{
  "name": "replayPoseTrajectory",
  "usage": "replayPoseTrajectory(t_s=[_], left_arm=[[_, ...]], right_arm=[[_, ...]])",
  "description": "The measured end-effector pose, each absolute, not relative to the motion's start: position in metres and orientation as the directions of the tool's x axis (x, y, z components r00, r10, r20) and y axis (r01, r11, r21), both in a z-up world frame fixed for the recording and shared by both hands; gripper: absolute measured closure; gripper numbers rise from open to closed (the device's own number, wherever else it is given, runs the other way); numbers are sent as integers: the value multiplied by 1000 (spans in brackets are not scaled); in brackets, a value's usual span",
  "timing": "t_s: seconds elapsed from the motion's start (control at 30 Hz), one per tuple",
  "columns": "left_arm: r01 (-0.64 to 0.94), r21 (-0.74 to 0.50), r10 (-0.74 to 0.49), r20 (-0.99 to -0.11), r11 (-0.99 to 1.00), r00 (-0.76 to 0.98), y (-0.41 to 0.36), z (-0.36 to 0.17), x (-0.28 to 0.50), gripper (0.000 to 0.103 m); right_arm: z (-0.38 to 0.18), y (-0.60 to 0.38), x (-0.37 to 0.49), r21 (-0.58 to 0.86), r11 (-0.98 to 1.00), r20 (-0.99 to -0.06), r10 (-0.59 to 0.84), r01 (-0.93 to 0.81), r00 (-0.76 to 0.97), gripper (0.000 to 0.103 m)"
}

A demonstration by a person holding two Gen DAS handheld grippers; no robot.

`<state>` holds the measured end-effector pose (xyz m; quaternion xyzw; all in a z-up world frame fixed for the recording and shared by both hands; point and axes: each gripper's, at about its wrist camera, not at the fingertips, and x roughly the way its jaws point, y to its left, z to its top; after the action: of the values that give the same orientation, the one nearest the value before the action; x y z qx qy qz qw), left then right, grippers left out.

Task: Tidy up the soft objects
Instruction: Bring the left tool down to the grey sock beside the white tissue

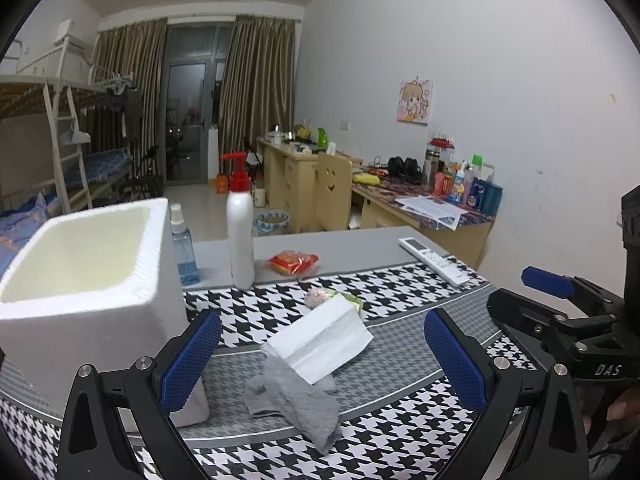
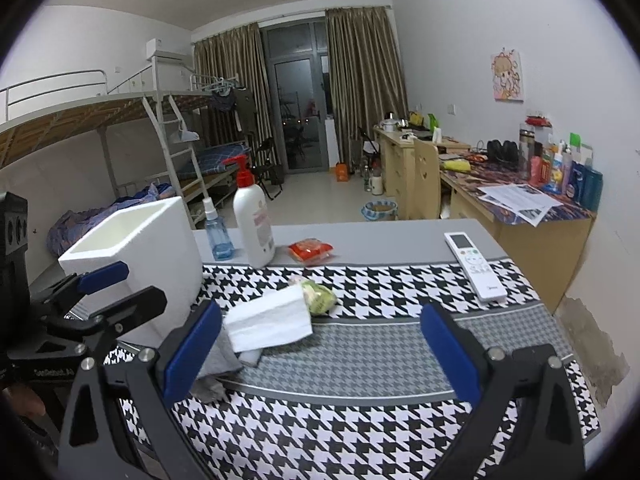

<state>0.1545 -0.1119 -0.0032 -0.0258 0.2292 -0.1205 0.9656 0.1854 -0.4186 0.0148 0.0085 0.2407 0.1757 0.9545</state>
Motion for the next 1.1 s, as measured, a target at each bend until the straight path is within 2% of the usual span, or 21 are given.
replayPoseTrajectory(t_s=[0.53, 1.1], left_arm=[[203, -92, -222, -500, 975, 837, -117, -25, 191, 1], [89, -42, -98, -512, 995, 853, -86, -33, 211, 1]], right_arm=[[-4, -418, 212, 136, 934, -506, 352, -330, 787, 2], [-13, -392, 236, 137, 910, -539, 400, -391, 741, 2]])
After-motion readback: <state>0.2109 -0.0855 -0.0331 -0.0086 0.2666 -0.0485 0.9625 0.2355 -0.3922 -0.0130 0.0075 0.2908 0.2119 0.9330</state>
